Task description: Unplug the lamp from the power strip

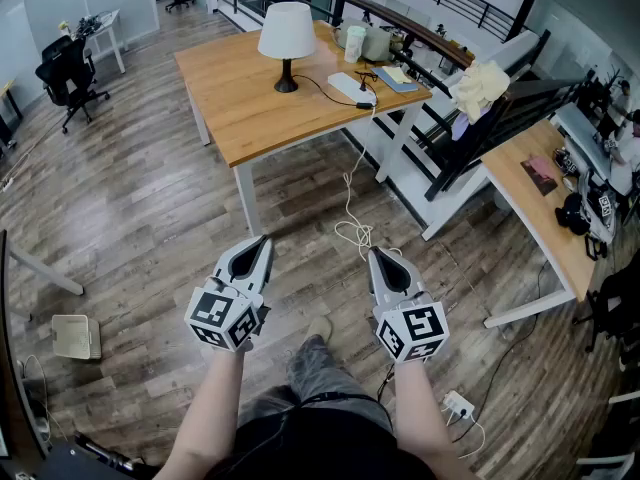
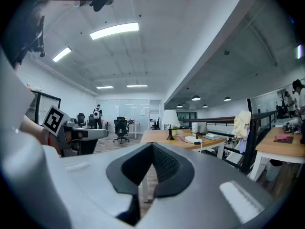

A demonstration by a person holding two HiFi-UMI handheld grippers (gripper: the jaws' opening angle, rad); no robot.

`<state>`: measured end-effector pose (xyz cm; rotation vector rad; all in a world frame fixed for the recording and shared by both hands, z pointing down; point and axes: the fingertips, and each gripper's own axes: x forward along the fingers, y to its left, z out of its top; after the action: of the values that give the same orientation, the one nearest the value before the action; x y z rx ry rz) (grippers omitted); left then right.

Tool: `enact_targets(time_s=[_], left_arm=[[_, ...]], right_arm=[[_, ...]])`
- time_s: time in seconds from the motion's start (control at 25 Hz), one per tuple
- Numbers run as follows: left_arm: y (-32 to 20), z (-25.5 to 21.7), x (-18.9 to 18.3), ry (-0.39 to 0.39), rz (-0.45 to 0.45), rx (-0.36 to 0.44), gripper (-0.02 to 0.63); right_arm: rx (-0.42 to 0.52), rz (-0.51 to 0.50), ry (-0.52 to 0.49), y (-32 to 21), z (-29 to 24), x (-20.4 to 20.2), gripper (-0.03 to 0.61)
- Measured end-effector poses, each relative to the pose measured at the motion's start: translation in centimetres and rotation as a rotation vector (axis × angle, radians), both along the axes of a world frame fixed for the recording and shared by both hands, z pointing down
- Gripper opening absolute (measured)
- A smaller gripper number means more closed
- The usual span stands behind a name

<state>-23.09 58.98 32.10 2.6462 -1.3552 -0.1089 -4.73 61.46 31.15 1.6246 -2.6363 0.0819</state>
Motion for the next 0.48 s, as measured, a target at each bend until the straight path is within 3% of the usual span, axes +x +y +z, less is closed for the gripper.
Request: enact_targets(time_s=[0.16,0.48], left_arm=[[-4.5,-0.2,0.6,0.006,-0.012,0.002,-0.003],[-11.1,0.1,1.1,-0.013,-0.024,-0.027,-0.003]], right_arm=[[0.004,-0.023,0.028,-4.4,0.3,0.0,0.006],[-0.016,-0.007,-0.014,-11.1,0.7,1.9,0.006]])
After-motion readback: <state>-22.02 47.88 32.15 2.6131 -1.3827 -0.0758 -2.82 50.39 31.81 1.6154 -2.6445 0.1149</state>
